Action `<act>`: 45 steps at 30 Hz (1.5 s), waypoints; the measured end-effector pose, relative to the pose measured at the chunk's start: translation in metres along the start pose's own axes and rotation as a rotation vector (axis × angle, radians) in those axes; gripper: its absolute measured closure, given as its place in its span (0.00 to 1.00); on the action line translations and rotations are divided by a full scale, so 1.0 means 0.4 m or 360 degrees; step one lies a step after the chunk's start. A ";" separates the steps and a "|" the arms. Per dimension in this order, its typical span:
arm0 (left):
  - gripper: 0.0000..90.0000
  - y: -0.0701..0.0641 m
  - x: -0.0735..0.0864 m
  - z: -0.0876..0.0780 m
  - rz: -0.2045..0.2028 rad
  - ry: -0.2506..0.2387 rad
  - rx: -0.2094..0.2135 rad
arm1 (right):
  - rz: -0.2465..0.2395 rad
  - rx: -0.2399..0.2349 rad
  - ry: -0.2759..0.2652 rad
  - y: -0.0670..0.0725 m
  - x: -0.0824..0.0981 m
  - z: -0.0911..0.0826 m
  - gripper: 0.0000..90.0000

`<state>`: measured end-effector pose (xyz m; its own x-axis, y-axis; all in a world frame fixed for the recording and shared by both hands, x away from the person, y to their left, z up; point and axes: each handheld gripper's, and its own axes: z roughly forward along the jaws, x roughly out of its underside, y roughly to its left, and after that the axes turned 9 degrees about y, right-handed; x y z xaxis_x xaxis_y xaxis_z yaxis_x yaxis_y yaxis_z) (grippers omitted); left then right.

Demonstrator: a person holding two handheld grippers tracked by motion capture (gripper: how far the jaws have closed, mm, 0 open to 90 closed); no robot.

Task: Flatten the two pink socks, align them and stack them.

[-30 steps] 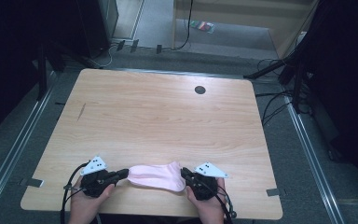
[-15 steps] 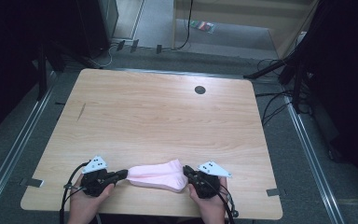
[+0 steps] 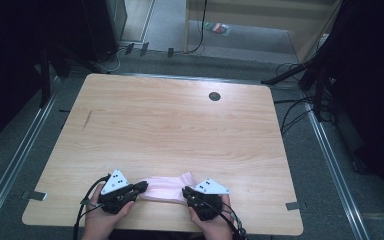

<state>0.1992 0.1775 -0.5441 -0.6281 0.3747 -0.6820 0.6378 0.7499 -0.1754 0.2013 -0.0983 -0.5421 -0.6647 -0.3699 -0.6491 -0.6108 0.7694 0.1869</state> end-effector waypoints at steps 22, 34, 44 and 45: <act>0.83 -0.011 0.013 0.022 0.0131 0.0079 0.0060 | 0.0091 -0.0023 -0.0008 -0.093 -0.121 0.003 0.64; 0.87 0.004 0.013 0.023 0.0069 0.0085 0.0123 | 0.0240 -0.0001 -0.0073 -0.136 -0.097 0.010 1.00; 0.75 0.016 -0.005 -0.019 0.0012 -0.0172 0.0134 | 0.0167 -0.0035 -0.0151 -0.076 -0.076 -0.040 0.84; 0.76 0.015 -0.008 -0.016 0.0022 -0.0171 0.0092 | 0.0130 -0.0065 -0.0095 -0.057 -0.069 -0.041 0.86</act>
<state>0.2021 0.1844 -0.5384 -0.5695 0.3219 -0.7563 0.6729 0.7110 -0.2041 0.2264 -0.1142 -0.5163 -0.6869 -0.2739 -0.6731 -0.5732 0.7736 0.2701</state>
